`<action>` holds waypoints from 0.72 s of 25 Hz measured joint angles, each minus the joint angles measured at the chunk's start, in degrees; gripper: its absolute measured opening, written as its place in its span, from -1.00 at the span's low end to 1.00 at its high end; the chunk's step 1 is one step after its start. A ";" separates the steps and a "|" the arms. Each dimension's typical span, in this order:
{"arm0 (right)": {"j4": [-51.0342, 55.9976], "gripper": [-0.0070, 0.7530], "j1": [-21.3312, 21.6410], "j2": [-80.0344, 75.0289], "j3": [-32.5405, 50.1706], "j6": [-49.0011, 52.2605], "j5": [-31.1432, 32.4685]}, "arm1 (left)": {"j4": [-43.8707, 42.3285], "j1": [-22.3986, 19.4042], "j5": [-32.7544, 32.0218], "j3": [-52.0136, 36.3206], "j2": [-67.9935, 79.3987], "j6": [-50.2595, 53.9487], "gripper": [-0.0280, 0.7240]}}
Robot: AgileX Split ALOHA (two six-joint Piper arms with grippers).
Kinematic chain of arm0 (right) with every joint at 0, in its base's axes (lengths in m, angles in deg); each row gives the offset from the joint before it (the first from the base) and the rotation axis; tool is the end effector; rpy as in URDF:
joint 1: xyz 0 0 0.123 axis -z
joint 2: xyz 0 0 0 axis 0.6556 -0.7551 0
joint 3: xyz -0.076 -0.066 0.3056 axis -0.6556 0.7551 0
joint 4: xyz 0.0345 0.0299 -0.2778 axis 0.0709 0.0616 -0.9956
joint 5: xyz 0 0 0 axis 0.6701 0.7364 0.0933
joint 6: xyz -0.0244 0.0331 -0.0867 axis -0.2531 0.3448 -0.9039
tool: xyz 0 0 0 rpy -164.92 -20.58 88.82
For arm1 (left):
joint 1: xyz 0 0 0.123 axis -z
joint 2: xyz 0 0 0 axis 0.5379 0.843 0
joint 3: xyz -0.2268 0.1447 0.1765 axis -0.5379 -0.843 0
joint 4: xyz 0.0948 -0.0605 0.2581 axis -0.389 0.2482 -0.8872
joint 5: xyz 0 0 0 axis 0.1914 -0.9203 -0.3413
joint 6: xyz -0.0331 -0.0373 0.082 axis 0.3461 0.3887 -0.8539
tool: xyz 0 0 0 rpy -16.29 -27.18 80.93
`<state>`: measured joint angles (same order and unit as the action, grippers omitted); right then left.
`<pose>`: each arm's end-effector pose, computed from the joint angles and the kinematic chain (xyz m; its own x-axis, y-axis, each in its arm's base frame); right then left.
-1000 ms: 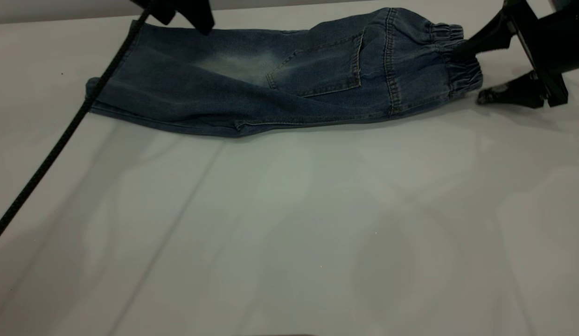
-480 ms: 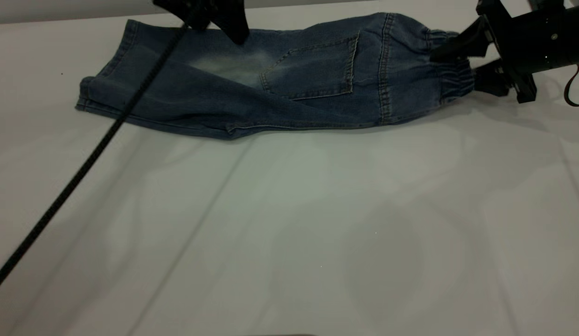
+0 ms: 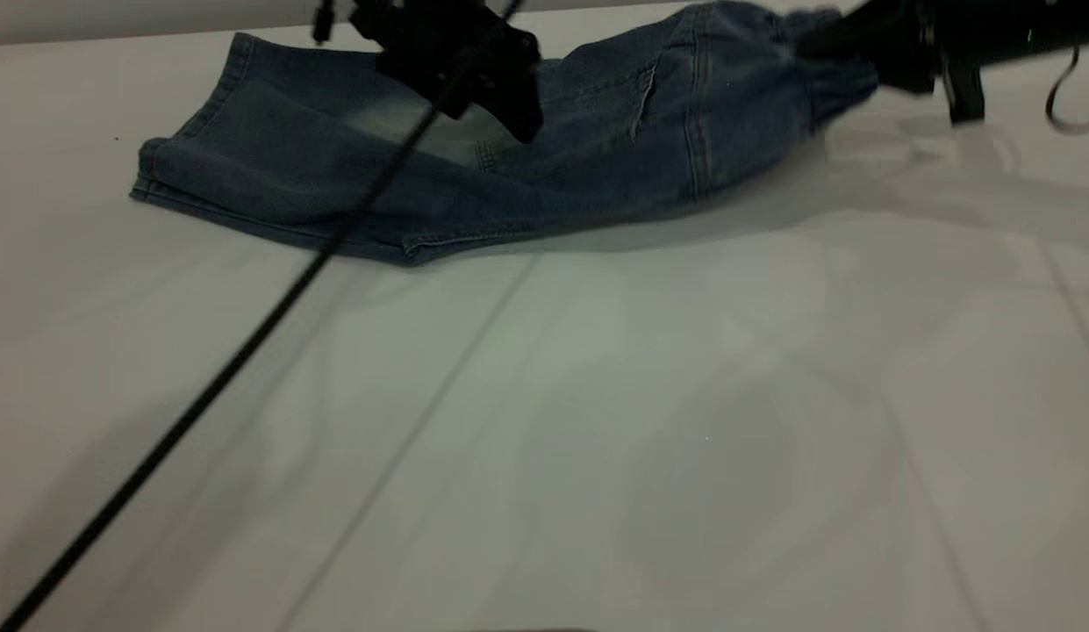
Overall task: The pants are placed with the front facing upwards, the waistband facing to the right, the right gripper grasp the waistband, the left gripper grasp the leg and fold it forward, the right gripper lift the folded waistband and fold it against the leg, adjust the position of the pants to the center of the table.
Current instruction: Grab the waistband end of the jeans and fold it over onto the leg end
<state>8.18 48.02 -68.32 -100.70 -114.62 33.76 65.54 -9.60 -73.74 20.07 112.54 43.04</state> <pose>0.4724 0.0245 0.0817 -0.8937 0.3337 -0.3000 -0.1128 0.4801 0.8699 0.5179 -0.2351 0.0994 -0.6834 0.4938 -0.5377 0.5996 0.7998 -0.0275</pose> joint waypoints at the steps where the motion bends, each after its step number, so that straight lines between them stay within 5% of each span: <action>1: -1.22 -0.85 -0.12 1.20 -0.76 1.30 0.13 | -0.01 0.45 0.16 0.95 0.88 0.00 0.63; 14: -5.46 -0.85 -2.08 7.16 -6.60 7.92 3.04 | 1.07 5.30 -0.55 10.68 8.81 -0.07 0.63; 18: -5.46 -0.85 -2.49 7.16 -6.73 7.98 3.25 | 0.13 5.23 -9.66 13.30 8.57 0.26 0.63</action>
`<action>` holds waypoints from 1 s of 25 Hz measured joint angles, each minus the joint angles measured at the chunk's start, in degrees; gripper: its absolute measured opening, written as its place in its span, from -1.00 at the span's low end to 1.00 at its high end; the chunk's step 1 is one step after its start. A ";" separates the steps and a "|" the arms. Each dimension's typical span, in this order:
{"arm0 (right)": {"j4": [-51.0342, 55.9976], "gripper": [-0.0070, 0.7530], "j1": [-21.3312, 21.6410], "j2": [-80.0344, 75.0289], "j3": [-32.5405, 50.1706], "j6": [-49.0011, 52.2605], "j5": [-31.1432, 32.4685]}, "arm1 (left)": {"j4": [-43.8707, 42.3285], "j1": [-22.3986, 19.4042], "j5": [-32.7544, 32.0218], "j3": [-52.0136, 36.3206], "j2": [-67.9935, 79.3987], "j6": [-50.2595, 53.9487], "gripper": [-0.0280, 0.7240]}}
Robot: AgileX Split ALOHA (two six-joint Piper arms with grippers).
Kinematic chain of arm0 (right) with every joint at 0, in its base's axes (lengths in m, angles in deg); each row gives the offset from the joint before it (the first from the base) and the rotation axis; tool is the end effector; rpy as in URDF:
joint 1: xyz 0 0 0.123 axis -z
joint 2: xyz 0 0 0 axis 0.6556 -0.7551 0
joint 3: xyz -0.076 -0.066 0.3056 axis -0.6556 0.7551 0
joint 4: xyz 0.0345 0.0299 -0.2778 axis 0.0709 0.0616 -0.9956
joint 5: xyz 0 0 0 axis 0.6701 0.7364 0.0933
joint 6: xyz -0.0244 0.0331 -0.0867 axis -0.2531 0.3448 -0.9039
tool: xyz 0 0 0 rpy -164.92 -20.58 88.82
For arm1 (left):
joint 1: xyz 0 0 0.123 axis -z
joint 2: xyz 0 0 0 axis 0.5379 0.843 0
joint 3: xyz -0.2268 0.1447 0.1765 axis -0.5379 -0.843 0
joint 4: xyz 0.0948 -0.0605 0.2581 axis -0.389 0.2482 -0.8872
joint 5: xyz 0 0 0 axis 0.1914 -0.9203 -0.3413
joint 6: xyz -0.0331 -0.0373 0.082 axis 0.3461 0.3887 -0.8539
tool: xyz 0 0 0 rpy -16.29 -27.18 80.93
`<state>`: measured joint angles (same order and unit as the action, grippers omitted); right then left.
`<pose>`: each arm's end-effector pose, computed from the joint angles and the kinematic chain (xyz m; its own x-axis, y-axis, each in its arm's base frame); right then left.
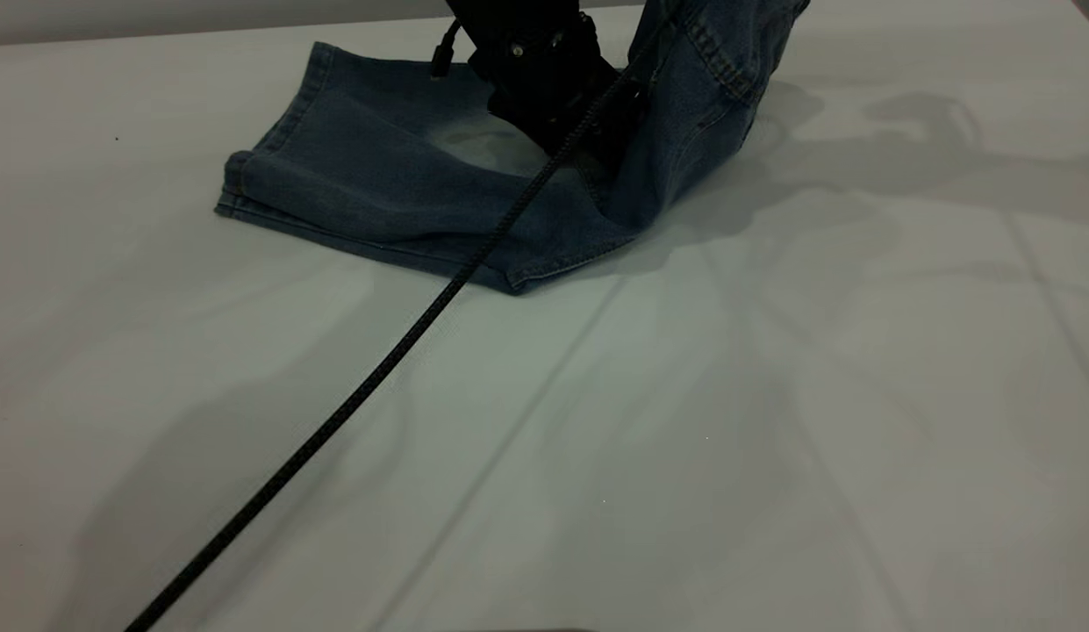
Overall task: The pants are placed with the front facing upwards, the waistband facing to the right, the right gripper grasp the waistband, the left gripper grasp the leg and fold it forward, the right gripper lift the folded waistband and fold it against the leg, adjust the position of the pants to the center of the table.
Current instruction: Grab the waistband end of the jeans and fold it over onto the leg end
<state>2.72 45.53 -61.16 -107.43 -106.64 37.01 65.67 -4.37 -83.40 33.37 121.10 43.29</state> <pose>0.4877 0.0462 0.1674 -0.8802 0.2466 -0.4055 -0.2642 0.4551 0.8503 0.5154 -0.2974 0.0760 -0.6540 0.5868 -0.4775 0.6957 0.7144 -0.0749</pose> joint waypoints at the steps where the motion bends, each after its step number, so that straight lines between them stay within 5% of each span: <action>1: 0.00 -0.85 0.00 0.00 0.00 0.00 0.00 | -1.22 -0.41 -3.35 1.24 -0.18 0.72 0.63; 11: -1.27 -0.85 -0.92 0.00 -0.28 0.04 -0.96 | -20.25 -9.29 -22.34 9.76 -2.99 11.80 0.63; 25: -3.02 -0.85 -10.07 0.00 -9.62 5.14 -3.14 | -19.38 -12.44 -19.57 10.05 4.26 12.01 0.63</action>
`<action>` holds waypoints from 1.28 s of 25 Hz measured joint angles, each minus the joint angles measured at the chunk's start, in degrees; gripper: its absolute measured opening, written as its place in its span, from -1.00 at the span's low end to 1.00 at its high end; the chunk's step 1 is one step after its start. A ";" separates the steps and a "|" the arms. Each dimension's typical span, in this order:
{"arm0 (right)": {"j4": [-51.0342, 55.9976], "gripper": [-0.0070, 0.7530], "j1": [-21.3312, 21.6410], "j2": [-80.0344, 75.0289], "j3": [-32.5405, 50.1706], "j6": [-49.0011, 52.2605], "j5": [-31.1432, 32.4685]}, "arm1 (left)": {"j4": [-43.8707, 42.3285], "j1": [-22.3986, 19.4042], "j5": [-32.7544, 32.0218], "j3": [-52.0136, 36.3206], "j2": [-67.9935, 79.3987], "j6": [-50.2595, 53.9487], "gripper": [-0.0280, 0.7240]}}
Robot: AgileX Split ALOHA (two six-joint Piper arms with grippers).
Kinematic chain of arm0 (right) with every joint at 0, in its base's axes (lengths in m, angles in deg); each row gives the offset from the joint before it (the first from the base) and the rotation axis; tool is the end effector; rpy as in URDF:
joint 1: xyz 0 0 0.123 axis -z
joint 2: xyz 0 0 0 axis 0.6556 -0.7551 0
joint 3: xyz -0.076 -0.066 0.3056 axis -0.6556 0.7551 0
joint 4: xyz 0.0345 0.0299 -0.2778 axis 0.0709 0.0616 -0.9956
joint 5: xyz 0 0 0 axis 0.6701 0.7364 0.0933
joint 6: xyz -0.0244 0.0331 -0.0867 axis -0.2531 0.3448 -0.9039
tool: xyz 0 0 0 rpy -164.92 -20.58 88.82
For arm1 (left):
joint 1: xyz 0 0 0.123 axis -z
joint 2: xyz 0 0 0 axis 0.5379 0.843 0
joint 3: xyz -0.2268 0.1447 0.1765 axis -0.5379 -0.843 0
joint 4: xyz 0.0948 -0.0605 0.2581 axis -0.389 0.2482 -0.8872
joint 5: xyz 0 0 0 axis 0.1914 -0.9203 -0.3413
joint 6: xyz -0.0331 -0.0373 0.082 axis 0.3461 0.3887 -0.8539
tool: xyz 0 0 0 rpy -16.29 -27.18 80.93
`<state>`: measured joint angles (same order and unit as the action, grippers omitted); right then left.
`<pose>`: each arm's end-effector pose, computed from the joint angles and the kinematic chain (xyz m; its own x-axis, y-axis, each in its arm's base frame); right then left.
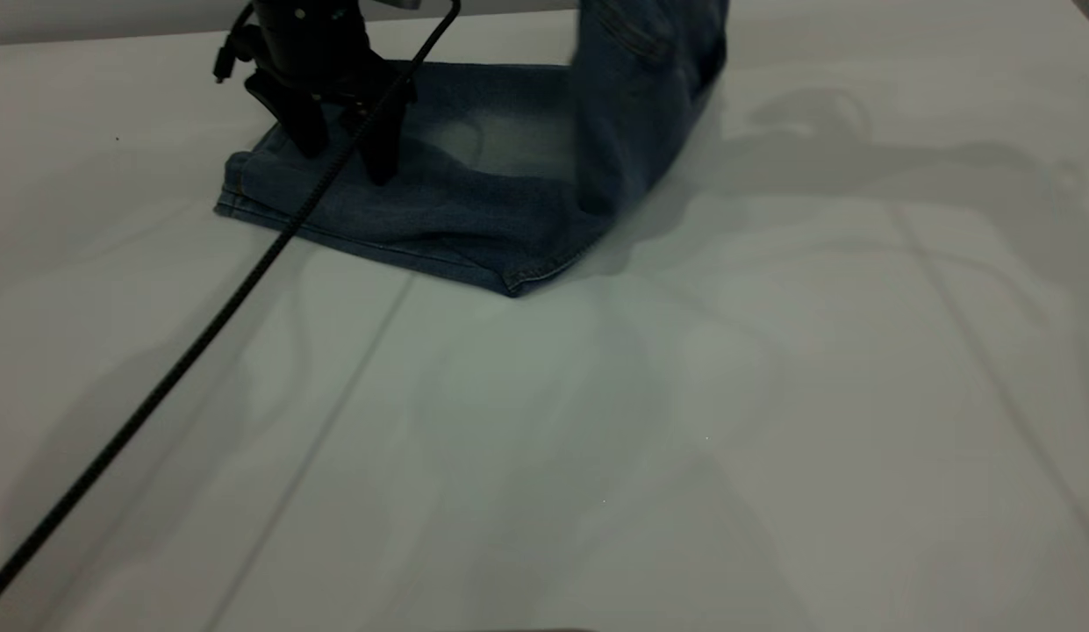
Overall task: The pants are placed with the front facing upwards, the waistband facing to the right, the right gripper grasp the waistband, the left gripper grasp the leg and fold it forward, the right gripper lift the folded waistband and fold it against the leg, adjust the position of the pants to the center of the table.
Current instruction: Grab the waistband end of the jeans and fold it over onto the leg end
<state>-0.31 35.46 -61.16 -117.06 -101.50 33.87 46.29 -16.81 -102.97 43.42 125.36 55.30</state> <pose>0.5026 0.1307 0.2082 -0.8604 0.1156 -0.4964 -0.4016 0.4461 0.7998 0.5686 -0.1581 0.0711 -0.8411 0.5068 -0.1890 0.5027 0.8614 0.0724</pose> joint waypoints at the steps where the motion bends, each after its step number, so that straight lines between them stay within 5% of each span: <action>1: 0.00 -0.85 -0.95 0.00 -0.88 0.57 -0.96 | 0.24 0.10 0.07 0.04 0.02 -0.14 0.63; 10: 0.08 -0.85 -8.77 0.00 -3.41 2.01 -12.18 | 0.94 1.40 -2.95 3.22 0.23 -2.56 0.63; 13: 0.08 -0.85 -10.65 -0.05 -3.41 1.76 -16.10 | -3.40 1.14 -8.06 7.46 -0.87 -2.61 0.63; 20: 2.09 -0.85 -15.00 -2.64 -3.46 -0.61 -22.91 | -12.23 -0.88 -8.17 20.84 -4.78 0.78 0.63; 32: 19.20 -0.79 -22.92 -14.59 -8.46 -19.24 -27.40 | -8.91 -1.19 -8.17 27.72 -6.07 1.99 0.63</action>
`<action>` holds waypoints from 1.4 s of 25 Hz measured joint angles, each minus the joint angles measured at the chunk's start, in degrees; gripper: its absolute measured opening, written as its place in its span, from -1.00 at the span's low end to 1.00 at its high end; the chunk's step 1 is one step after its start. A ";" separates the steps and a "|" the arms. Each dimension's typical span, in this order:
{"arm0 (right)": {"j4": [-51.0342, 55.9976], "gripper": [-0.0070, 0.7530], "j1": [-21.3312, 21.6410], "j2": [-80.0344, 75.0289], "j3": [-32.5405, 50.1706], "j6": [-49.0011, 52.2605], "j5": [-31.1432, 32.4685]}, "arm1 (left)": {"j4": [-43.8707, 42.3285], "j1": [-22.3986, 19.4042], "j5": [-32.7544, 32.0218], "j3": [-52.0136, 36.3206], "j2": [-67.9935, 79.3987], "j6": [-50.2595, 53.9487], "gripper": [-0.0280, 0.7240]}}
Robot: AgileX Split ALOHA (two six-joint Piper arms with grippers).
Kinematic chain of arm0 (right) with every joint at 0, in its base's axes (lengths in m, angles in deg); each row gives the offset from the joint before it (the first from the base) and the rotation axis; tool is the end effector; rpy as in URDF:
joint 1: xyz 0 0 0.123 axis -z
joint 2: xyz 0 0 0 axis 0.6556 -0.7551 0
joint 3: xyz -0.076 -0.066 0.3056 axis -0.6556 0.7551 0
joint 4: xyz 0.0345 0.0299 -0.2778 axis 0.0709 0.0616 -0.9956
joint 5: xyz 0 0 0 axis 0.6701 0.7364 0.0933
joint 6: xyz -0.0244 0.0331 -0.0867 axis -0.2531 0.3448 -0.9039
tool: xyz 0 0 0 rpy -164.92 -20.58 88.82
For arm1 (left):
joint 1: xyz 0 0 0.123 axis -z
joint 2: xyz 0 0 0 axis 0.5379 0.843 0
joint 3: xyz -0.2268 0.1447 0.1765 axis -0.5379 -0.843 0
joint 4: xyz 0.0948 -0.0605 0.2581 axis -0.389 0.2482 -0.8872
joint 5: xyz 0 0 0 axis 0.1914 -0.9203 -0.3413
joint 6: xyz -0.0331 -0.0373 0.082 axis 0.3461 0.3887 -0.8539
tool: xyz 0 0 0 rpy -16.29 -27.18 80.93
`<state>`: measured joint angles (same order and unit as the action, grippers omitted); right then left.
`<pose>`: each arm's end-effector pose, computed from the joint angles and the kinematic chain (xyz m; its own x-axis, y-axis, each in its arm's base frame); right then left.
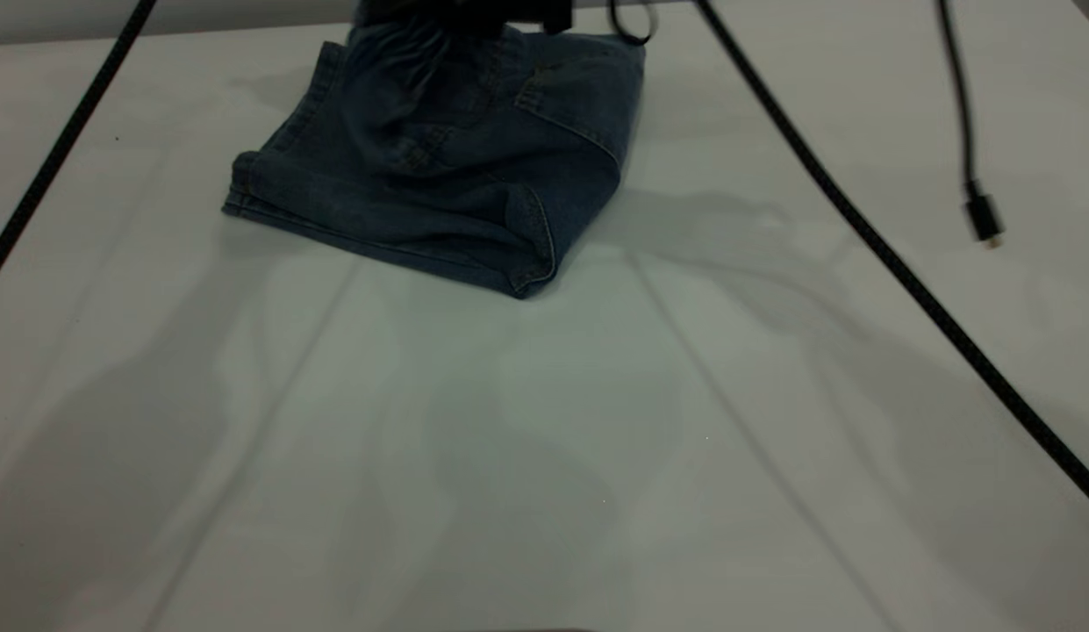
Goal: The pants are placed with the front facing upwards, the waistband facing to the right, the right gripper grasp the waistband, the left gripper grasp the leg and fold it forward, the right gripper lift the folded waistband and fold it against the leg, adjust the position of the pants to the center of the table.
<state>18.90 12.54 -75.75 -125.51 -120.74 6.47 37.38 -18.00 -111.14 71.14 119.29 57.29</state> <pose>0.4916 0.3225 0.1134 -0.7628 0.0865 -0.6408 -0.4890 0.5714 0.6591 0.5949 -0.1379 0.2846 -0.6937 0.4674 -0.5480 0.3605 0.8840 0.2977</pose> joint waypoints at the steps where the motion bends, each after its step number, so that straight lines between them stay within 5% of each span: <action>1: 0.25 -0.73 -0.49 -0.96 -0.94 -0.17 0.00 | 0.25 0.00 0.00 0.00 0.00 0.02 0.63; 4: 0.55 -0.40 -1.62 -3.00 -2.89 -0.26 0.63 | 0.73 0.00 0.00 0.00 0.00 0.06 0.63; 9: 0.26 0.49 -2.36 -3.61 -4.84 4.69 6.18 | 2.09 0.00 0.00 0.11 0.00 0.06 0.63; 12: -2.68 0.77 -1.87 -3.61 -6.67 8.89 10.22 | 4.37 0.00 0.00 0.25 0.00 -0.04 0.63; 22: -38.87 0.53 10.16 1.66 -8.13 37.41 19.68 | 15.51 0.05 0.00 -0.49 0.67 -7.25 0.63; 27: -55.25 0.50 17.00 4.78 -8.17 50.47 24.45 | 16.07 0.10 0.00 -9.57 1.26 -10.76 0.63; 35: -61.07 0.49 21.03 5.34 -8.24 54.31 26.43 | 12.74 1.46 0.00 -23.07 2.03 -23.17 0.63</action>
<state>-42.17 33.56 -70.41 -133.75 -66.43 32.90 50.12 -16.55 -111.14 48.08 121.31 34.12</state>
